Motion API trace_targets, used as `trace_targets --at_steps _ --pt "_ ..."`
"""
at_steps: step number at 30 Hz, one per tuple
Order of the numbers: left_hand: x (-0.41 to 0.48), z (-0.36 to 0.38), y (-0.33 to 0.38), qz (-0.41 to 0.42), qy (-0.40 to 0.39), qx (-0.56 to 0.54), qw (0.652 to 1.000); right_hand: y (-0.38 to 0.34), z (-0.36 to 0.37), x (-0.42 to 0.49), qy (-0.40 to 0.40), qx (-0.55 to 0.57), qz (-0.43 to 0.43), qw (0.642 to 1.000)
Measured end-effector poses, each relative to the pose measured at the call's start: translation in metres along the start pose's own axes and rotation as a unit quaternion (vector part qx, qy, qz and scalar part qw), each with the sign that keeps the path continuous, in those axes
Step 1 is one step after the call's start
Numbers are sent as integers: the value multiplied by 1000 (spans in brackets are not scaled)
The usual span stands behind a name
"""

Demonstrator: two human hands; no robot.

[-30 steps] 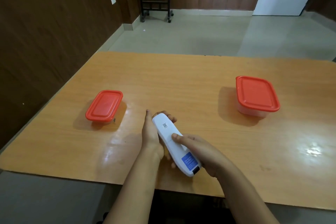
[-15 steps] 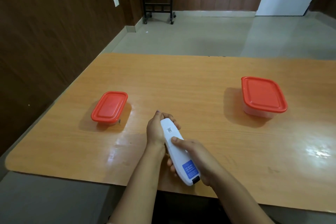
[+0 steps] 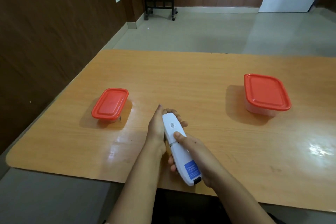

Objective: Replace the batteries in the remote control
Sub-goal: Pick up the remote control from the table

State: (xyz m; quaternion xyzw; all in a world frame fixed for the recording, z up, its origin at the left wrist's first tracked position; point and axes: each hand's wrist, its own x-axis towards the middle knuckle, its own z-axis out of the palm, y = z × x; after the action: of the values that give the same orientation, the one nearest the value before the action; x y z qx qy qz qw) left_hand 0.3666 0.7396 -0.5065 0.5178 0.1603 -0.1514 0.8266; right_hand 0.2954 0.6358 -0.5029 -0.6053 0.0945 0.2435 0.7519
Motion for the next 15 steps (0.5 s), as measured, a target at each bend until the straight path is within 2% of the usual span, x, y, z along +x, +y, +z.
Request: trace_targets --at_steps 4,6,9,12,15 --pt "-2 0 0 5 45 92 995 -5 -9 4 67 -15 -51 996" --pt "-3 -1 1 8 42 136 990 -6 -16 10 99 0 -74 992" --pt "-8 -9 5 -35 -17 213 976 -9 -27 16 128 129 -113 977" --pt "-15 -17 6 -68 -75 250 963 -14 -37 18 116 282 -154 940" --pt "-14 -20 5 -32 -48 219 974 -15 -44 19 121 290 -140 939"
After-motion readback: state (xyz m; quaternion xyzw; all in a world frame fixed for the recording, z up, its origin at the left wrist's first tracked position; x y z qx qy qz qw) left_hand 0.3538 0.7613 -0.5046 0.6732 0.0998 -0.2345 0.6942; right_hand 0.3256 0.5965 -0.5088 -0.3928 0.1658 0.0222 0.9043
